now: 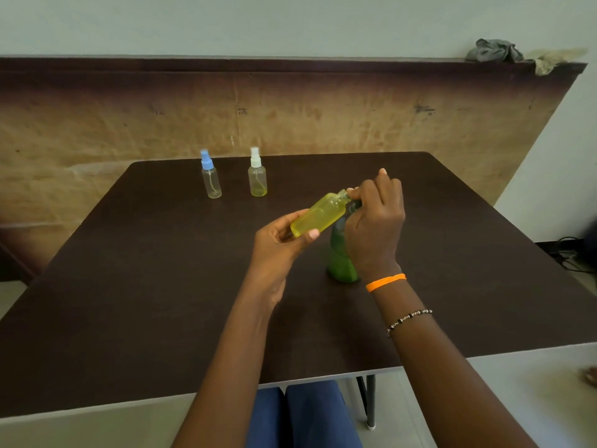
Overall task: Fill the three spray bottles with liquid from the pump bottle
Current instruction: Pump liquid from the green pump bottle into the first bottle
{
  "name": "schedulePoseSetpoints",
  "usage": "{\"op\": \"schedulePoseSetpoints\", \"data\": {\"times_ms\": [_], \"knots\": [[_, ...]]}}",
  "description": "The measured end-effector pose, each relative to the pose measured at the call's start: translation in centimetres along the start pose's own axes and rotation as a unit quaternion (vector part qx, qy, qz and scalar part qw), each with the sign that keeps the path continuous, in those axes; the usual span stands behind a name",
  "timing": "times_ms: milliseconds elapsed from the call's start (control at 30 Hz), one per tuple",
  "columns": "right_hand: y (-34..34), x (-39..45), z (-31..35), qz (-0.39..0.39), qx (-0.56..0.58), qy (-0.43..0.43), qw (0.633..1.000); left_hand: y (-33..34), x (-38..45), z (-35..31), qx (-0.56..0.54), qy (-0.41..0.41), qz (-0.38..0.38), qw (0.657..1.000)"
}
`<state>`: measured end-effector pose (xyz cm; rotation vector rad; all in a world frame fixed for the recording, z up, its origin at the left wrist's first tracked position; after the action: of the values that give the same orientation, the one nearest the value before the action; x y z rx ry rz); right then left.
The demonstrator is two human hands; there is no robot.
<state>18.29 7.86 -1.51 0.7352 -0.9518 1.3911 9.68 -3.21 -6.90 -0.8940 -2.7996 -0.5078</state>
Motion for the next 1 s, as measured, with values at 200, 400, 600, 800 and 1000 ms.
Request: {"op": "schedulePoseSetpoints", "data": {"times_ms": [200, 400, 600, 800, 1000], "knots": [[-0.2, 0.9, 0.7, 0.048, -0.009, 0.016, 0.999, 0.2, 0.0, -0.5, -0.012, 0.003, -0.003, 1.000], [-0.2, 0.4, 0.5, 0.026, -0.003, 0.016, 1.000, 0.1, 0.0, -0.5, -0.010, 0.007, 0.001, 1.000], [0.0, 0.1, 0.1, 0.010, -0.003, -0.002, 1.000, 0.0, -0.3, -0.2, -0.012, 0.001, 0.001, 1.000], [0.0, 1.2, 0.3, 0.046, 0.014, 0.026, 0.998, -0.2, -0.1, -0.3, -0.033, -0.003, 0.001, 0.999], [0.3, 0.2, 0.1, 0.016, -0.004, 0.001, 1.000, 0.0, -0.2, 0.0, -0.032, -0.010, 0.000, 0.999]]}}
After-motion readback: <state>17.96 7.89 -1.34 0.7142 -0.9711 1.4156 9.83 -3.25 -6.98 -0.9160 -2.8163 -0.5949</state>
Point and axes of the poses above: each hand's wrist, its own x-axis towards the middle knuckle, its own y-axis out of the palm, z = x × y, the point moved 5 cm from there along x, towards the middle knuckle, and after that the axes turned 11 degrees about y, right-handed, at the moved point
